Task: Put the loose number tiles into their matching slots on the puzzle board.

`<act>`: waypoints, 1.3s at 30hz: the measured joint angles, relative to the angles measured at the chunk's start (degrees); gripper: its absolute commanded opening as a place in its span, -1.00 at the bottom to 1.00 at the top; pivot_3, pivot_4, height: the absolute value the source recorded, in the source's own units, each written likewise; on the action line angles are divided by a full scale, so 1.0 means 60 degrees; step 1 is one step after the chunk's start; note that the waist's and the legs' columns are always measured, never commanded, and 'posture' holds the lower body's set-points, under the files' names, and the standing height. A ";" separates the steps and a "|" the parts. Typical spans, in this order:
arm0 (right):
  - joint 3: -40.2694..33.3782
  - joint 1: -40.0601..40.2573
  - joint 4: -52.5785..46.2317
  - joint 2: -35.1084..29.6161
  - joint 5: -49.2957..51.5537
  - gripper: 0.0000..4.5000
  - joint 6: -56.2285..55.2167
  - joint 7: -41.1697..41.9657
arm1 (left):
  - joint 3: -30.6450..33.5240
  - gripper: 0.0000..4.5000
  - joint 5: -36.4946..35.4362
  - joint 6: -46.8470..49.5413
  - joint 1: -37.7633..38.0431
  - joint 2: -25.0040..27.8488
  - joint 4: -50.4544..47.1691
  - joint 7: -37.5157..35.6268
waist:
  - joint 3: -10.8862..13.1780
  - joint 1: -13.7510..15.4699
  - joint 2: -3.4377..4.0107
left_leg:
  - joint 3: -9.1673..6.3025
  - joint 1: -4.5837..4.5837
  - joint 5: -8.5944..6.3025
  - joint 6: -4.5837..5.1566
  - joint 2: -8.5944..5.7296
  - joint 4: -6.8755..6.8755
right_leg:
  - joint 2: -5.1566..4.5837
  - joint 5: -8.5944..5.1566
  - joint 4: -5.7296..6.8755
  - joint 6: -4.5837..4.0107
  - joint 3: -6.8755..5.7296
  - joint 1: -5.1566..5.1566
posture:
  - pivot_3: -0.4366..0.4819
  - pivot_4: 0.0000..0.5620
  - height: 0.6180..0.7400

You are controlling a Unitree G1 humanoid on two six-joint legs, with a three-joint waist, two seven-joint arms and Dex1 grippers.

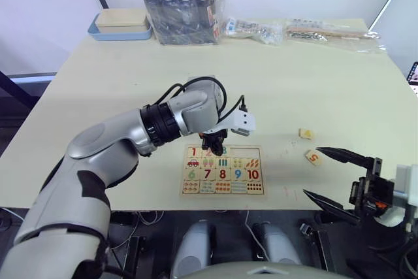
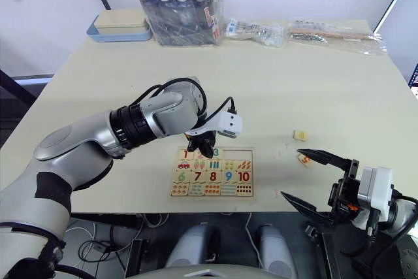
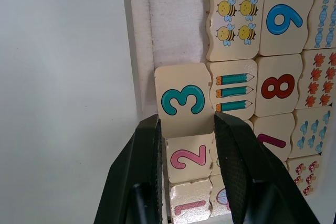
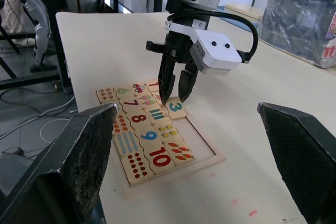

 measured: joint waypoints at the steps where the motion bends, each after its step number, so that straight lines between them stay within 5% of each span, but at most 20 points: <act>1: 0.0000 0.0008 -0.0001 0.0000 0.0000 1.00 0.0000 -0.0004 | 0.0006 -0.58 0.0001 0.0043 0.0013 0.0002 -0.0020 0.0010 | 0.0000 0.0000 0.0000 | 0.0000 0.0000 0.0000 0.0000 0.0000 0.0000 | 0.0000 0.0000 0.0000 0.0000 0.0000 0.0000 | -0.05 -0.47 1.00; 39: 0.0063 0.0063 -0.0047 -0.0011 0.0001 1.00 0.0000 -0.0089 | 0.0022 -0.58 0.0004 0.0163 0.0209 0.0255 -0.0535 0.0071 | -0.0002 -0.0005 0.0004 | 0.0000 0.0002 0.0000 0.0000 0.0000 0.0000 | 0.0000 -0.0001 0.0004 0.0000 0.0001 0.0000 | -0.05 -0.47 1.00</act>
